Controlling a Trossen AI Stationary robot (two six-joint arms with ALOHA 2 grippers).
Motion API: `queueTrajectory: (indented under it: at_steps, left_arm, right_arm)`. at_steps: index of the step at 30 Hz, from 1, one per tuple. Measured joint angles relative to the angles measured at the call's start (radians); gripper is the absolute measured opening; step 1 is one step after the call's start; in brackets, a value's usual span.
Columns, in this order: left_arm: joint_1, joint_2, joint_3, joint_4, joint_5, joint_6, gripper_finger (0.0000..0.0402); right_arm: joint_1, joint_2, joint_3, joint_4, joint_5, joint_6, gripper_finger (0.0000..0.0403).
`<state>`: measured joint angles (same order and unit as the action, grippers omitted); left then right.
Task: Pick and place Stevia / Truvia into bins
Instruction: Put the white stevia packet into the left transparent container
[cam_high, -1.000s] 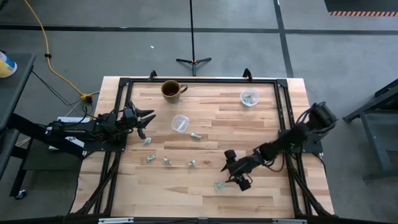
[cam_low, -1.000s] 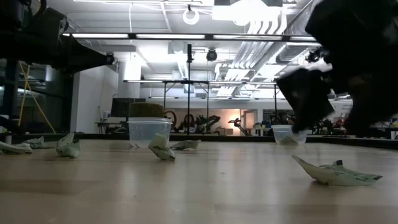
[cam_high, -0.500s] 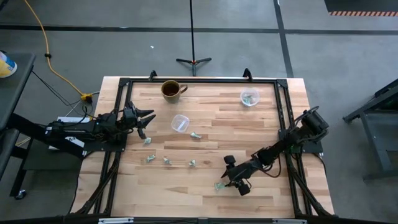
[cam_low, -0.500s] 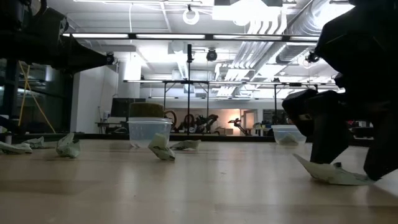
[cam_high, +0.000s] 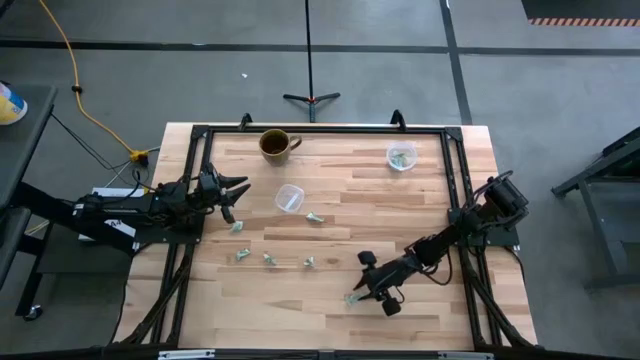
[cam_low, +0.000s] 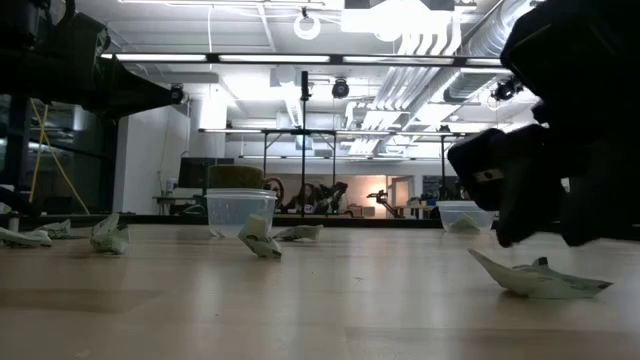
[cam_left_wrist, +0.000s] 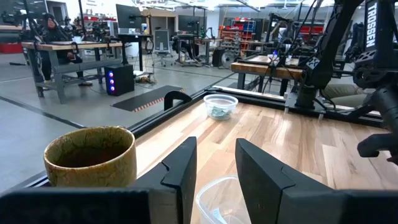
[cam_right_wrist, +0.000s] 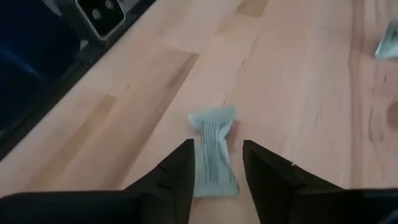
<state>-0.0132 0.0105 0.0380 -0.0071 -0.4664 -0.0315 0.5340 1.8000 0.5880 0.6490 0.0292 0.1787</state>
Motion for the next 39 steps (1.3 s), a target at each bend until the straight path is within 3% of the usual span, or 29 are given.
queueTrajectory:
  at_steps: [9, 15, 21, 30, 34, 39]
  left_arm:
    - [0.000, 0.000, 0.000, -0.005, 0.001, 0.000, 0.0145]
    - [0.000, 0.000, 0.000, -0.006, 0.001, 0.000, 0.0145]
    - [0.000, 0.000, 0.000, -0.007, 0.002, 0.000, 0.0145]
    - [0.000, 0.000, 0.000, -0.006, 0.004, 0.000, 0.0145]
    - [0.000, 0.000, 0.000, -0.006, 0.004, 0.000, 0.0145]
    - [0.000, 0.000, 0.000, -0.003, 0.004, 0.000, 0.0145]
  right_arm:
    - [-0.010, 0.021, 0.013, 0.014, -0.028, 0.023, 0.0207]
    - [-0.010, 0.098, 0.080, -0.028, -0.059, -0.050, 0.0211]
    - [-0.010, 0.105, 0.115, -0.104, -0.037, -0.079, 0.0167]
    - [-0.039, 0.102, 0.162, -0.162, -0.026, -0.141, 0.0014]
    - [-0.095, 0.089, 0.168, -0.164, 0.029, -0.249, 0.0020]
    - [-0.215, 0.039, 0.169, -0.159, -0.053, -0.418, 0.0006]
